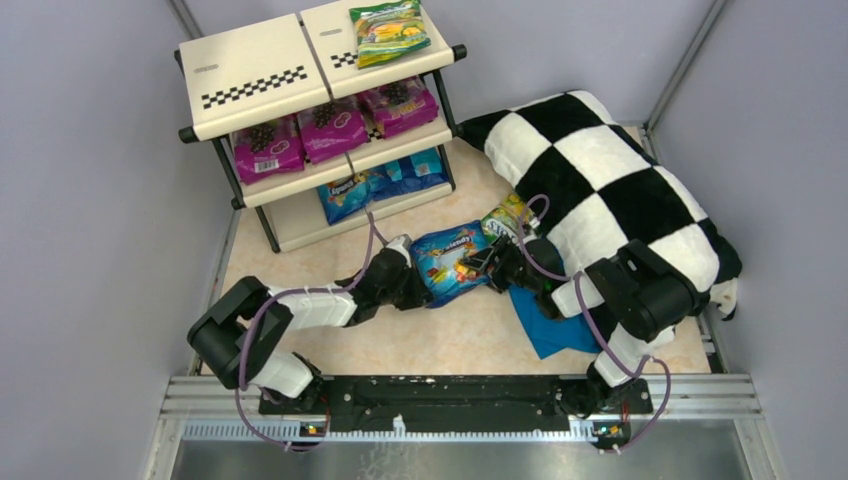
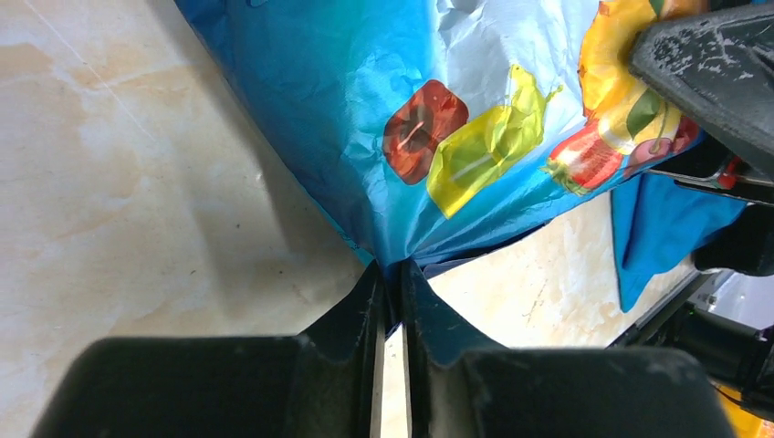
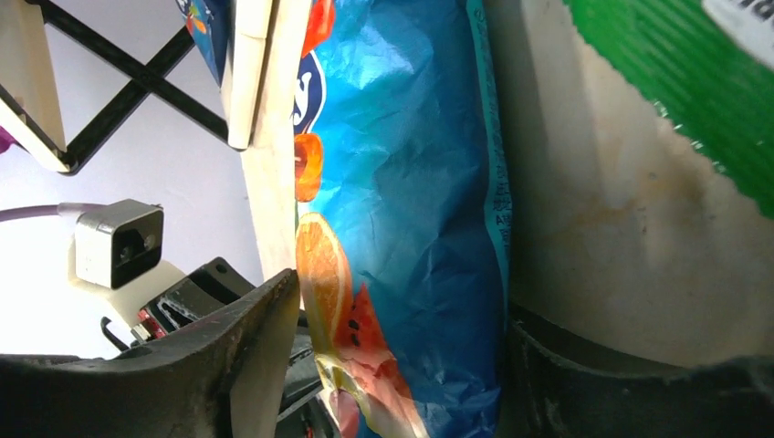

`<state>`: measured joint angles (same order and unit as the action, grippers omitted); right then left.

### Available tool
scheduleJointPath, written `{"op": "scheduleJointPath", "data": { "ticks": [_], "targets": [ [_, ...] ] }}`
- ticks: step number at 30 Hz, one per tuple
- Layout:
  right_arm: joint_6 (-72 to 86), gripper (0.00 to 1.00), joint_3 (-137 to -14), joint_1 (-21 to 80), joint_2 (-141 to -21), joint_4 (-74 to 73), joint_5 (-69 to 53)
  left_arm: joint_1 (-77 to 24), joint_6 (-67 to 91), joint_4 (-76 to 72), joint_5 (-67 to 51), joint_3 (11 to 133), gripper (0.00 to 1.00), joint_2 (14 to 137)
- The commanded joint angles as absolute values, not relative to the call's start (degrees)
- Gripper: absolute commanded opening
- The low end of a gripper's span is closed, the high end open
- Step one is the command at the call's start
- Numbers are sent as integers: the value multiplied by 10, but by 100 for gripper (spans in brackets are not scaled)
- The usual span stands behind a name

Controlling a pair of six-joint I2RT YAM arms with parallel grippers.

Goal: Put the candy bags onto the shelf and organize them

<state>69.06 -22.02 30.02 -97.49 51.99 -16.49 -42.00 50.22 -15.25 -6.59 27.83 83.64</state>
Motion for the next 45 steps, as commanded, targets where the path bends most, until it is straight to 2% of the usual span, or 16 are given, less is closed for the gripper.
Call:
{"op": "scheduleJointPath", "data": {
  "ticks": [1, 5, 10, 13, 20, 24, 28, 37, 45],
  "targets": [
    [688, 57, -233, 329, -973, 562, -166, -417, 471, -92, -36, 299, 17, 818],
    [665, 35, -239, 330, -970, 549, -136, -417, 446, -33, 18, 315, 32, 755],
    [648, 26, -253, 334, -958, 535, -124, -417, 352, 77, 70, 397, 50, 651],
    [640, 23, -254, 338, -958, 566, -128, -416, 280, 120, 89, 479, 57, 613],
    [628, 9, -269, 382, -970, 635, -139, -417, 124, 133, 89, 726, 60, 647],
    [622, 4, -293, 409, -961, 623, -126, -417, 81, 95, 92, 789, 60, 667],
    [596, 0, -330, 440, -945, 573, -96, -416, 42, 56, 114, 757, 62, 647],
    [596, 0, -431, 496, -980, 600, -95, -417, -46, -88, 179, 581, 65, 493],
    [586, 0, -540, 545, -1052, 622, -104, -416, -87, -120, 225, 547, 65, 441]
  ]
}}
